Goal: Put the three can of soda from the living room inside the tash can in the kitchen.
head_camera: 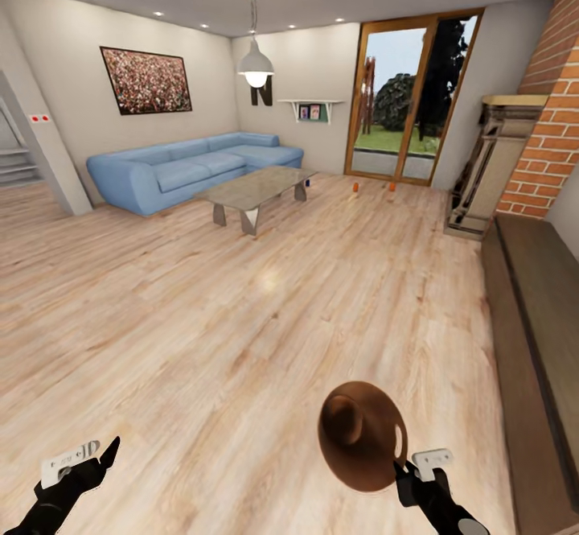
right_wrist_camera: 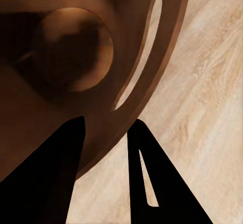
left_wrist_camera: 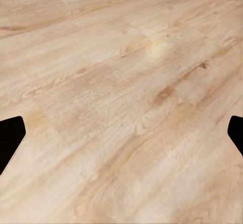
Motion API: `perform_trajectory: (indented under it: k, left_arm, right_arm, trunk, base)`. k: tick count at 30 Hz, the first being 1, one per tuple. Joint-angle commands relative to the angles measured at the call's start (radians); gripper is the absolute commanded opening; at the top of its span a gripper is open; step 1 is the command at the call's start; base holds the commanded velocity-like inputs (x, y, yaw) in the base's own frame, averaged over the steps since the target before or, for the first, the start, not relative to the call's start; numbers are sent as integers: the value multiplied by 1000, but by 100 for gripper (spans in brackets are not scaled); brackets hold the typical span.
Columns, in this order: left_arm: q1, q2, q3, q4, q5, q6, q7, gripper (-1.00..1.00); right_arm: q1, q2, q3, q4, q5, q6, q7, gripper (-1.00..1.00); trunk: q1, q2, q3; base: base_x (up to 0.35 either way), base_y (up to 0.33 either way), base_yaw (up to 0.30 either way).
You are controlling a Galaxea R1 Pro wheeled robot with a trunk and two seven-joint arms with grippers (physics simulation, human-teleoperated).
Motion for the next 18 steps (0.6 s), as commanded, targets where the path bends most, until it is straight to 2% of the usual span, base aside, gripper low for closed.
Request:
perform_trajectory:
  k: [1,10,18]
  left_arm:
    - [0,0,0,0,0,0,0,100]
    - [0,0,0,0,0,-1,0,100]
    - [0,0,-1,0,-1,-1,1,100]
  right_arm:
    - [0,0,-1,-2,-3,-3,3,-100]
    - [0,-1,-7,-2,-4,-13,3,-100]
    - [0,-1,-7,-2,-4,-14,3,-100]
  trunk:
    - [0,0,1]
    - [0,0,12]
    - [0,0,23]
  base:
    - [248,245,2]
    - [248,245,-15]
    - [259,232,-89]
